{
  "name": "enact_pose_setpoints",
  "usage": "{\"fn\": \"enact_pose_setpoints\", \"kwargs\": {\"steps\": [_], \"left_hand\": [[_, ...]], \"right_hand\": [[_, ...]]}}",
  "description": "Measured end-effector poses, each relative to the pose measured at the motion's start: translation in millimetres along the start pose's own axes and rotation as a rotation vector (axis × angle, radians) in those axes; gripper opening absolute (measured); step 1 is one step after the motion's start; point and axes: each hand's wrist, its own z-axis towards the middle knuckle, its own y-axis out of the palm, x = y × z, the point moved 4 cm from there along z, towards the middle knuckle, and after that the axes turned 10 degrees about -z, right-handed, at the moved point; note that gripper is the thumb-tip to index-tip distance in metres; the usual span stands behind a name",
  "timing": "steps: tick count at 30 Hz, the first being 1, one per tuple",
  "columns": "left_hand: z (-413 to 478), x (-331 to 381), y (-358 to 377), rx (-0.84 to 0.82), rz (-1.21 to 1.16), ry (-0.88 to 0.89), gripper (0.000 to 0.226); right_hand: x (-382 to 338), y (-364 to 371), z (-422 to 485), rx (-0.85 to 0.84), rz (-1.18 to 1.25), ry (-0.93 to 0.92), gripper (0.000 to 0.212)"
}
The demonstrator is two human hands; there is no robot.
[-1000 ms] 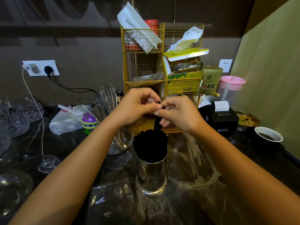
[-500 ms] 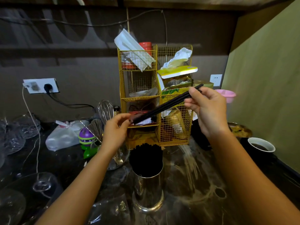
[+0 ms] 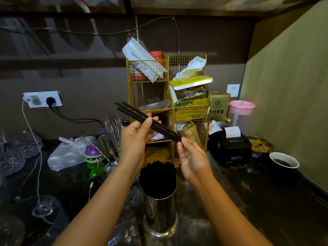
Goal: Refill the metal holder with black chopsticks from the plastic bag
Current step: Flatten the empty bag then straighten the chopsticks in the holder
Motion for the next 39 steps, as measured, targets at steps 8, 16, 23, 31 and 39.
{"fn": "enact_pose_setpoints", "kwargs": {"steps": [8,16,23,31,39], "left_hand": [[10.2,16.2,-2.9,-0.134,0.123,-0.024,0.014],[-11.3,-3.9,-10.9,-0.322,0.275,-0.105,0.020],[-31.0,-29.8,-12.8,-0.388,0.516,-0.122,0.027],[-37.4,-50.4,-26.9,-0.392,0.828,-0.035,0.013],[-45.5,-68.0,-39.2,-0.298,1.117,0.052,0.041]], "right_hand": [[36.6,-11.9,2.0,-0.195,-0.354,0.248,0.003],[-19.1,18.4,-2.2,-0.186,-1.138,-0.446,0.031],[-13.8,45.5,-20.4,-0.362,-1.524,-0.903,0.045],[12.0,29.8,-20.1,-0.352,-1.678,-1.023,0.030],[37.3,8.1,-21.5,-0.431,-1.854,-1.045,0.033]]}}
